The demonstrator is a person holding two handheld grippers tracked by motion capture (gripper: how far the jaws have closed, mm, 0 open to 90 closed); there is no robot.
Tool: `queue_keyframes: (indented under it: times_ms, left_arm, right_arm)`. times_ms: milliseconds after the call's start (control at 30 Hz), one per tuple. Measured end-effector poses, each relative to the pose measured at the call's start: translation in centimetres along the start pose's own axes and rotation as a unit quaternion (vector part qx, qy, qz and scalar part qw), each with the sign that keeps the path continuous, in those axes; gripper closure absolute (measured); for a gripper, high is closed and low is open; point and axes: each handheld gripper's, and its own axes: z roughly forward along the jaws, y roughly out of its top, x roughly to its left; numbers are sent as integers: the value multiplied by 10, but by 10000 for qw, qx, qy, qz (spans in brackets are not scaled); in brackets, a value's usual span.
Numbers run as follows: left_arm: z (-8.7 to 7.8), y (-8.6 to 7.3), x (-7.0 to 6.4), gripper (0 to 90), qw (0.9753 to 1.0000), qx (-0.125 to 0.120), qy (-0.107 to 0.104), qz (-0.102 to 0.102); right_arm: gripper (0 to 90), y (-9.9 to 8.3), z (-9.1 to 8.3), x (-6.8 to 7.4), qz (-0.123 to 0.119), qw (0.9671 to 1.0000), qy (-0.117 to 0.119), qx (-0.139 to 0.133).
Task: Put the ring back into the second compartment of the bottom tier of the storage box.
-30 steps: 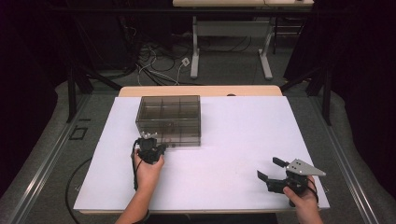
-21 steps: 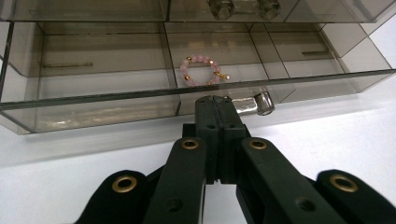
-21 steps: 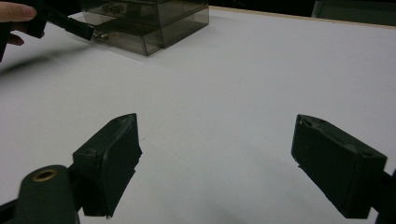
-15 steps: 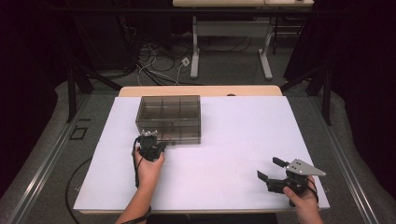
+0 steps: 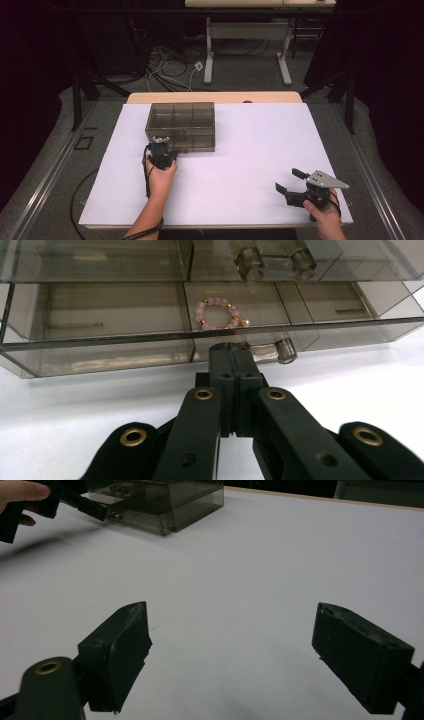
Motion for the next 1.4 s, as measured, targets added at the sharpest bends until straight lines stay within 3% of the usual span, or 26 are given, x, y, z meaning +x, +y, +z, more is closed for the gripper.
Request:
queue_keyframes:
  times_ms: [1000, 1400]
  left_arm:
    - [13, 14, 0, 900, 9998, -128, 113, -130]
    - [15, 13, 1, 900, 9997, -119, 119, -180]
  right_arm:
    - [147, 0, 0, 0, -6, 10000, 23, 4]
    - [147, 0, 0, 0, -48, 10000, 21, 19]
